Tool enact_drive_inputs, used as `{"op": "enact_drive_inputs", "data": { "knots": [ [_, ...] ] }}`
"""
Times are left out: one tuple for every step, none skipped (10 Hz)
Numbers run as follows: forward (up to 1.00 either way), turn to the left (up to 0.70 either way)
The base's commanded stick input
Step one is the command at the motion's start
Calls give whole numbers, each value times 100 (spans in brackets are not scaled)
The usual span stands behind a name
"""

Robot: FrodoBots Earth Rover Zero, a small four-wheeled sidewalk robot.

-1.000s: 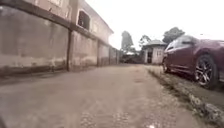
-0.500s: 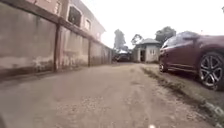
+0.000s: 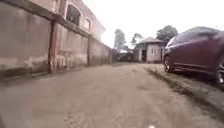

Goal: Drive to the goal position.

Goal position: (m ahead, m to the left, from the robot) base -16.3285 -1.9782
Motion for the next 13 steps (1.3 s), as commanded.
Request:
{"op": "enact_drive_inputs", "data": {
  "knots": [
    [0,0],
    [0,0],
    [0,0],
    [0,45],
    [0,45],
    [0,45],
    [0,45],
    [0,45],
    [0,45],
    [0,45],
    [0,45],
    [0,45],
    [0,45]
  ]
}}
